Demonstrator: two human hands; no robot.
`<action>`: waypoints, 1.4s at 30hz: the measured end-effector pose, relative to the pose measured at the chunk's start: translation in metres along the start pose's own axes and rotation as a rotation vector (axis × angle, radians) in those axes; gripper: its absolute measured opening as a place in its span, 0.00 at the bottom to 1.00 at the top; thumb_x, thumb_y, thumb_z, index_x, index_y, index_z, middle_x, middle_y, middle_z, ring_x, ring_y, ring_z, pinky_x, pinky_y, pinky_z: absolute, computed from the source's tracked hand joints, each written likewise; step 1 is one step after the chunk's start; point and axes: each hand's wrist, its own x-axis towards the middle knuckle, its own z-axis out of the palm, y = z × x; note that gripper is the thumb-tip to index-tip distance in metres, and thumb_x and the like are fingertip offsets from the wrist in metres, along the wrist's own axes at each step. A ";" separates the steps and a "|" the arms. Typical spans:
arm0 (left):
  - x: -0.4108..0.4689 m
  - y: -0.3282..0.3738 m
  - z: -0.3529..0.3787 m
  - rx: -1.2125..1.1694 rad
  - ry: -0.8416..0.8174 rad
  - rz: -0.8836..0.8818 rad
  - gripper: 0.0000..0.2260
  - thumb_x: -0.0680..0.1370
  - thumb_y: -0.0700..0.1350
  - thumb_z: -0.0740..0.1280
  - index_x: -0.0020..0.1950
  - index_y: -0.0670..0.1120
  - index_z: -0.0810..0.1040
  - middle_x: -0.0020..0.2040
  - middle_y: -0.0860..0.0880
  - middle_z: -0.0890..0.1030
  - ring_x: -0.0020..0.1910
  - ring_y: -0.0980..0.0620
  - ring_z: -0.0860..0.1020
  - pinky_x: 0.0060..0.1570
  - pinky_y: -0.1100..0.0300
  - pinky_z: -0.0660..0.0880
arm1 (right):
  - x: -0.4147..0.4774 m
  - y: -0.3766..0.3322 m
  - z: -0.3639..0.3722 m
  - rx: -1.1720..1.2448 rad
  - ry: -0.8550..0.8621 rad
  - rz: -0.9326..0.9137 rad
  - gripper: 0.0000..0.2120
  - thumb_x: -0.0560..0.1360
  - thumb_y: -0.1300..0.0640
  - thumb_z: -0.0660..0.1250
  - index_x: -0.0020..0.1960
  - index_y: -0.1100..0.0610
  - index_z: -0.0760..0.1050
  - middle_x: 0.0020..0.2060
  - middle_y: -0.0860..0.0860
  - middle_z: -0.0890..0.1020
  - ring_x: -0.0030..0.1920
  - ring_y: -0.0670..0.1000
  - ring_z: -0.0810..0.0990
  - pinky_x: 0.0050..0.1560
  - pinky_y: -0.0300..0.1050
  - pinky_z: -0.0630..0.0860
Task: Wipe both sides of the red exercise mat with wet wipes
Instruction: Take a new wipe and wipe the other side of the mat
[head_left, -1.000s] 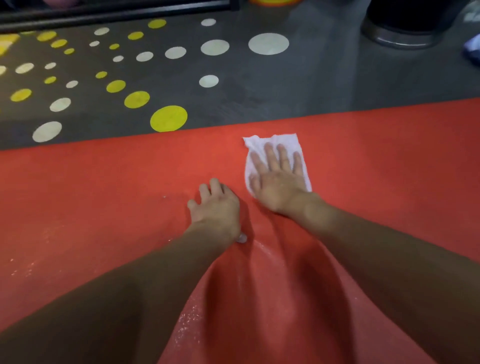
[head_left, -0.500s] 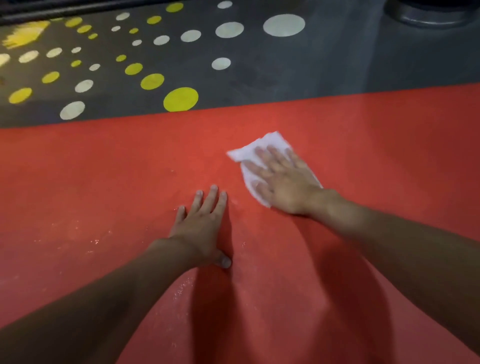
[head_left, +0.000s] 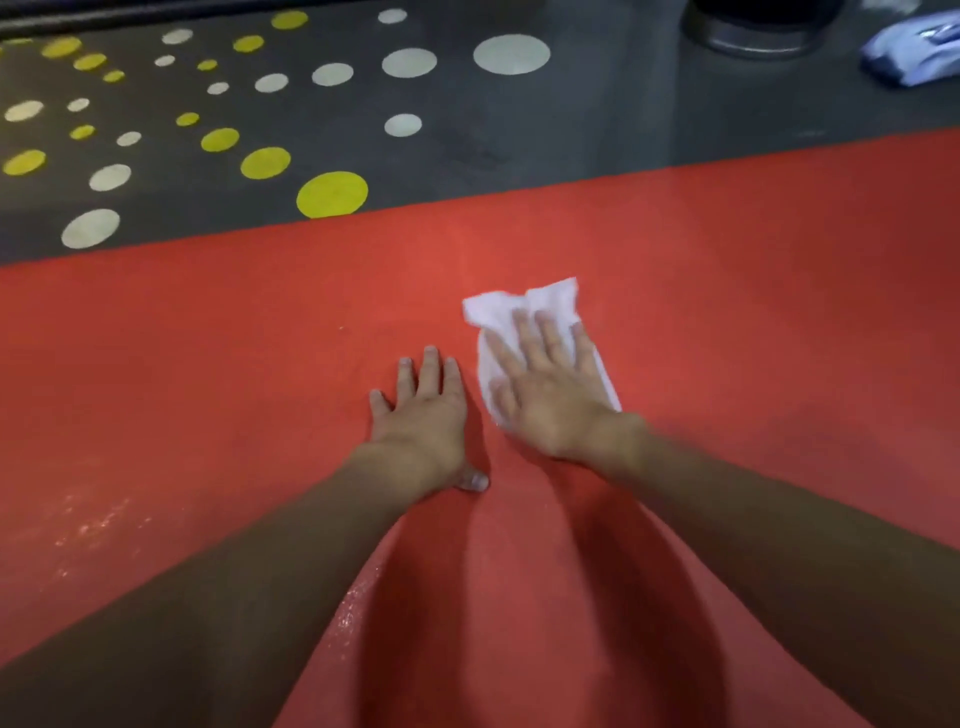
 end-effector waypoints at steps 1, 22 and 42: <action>-0.003 0.001 0.001 0.019 0.040 0.013 0.59 0.65 0.61 0.78 0.80 0.44 0.42 0.80 0.44 0.43 0.79 0.40 0.46 0.73 0.40 0.55 | -0.019 -0.008 0.002 -0.020 0.001 -0.128 0.29 0.80 0.42 0.43 0.80 0.47 0.52 0.80 0.56 0.52 0.79 0.60 0.49 0.76 0.64 0.46; -0.068 0.000 0.036 0.087 -0.090 0.193 0.63 0.65 0.64 0.76 0.79 0.43 0.33 0.78 0.40 0.32 0.77 0.37 0.34 0.75 0.38 0.44 | -0.110 -0.007 0.008 -0.145 -0.090 -0.114 0.29 0.80 0.43 0.42 0.80 0.46 0.55 0.79 0.55 0.57 0.78 0.58 0.57 0.75 0.61 0.54; -0.090 -0.001 0.057 0.088 -0.037 0.229 0.62 0.65 0.65 0.76 0.79 0.44 0.35 0.79 0.41 0.33 0.78 0.39 0.35 0.76 0.38 0.44 | -0.190 -0.022 0.015 -0.166 -0.018 -0.170 0.26 0.82 0.46 0.47 0.80 0.47 0.54 0.79 0.55 0.58 0.79 0.55 0.55 0.76 0.58 0.53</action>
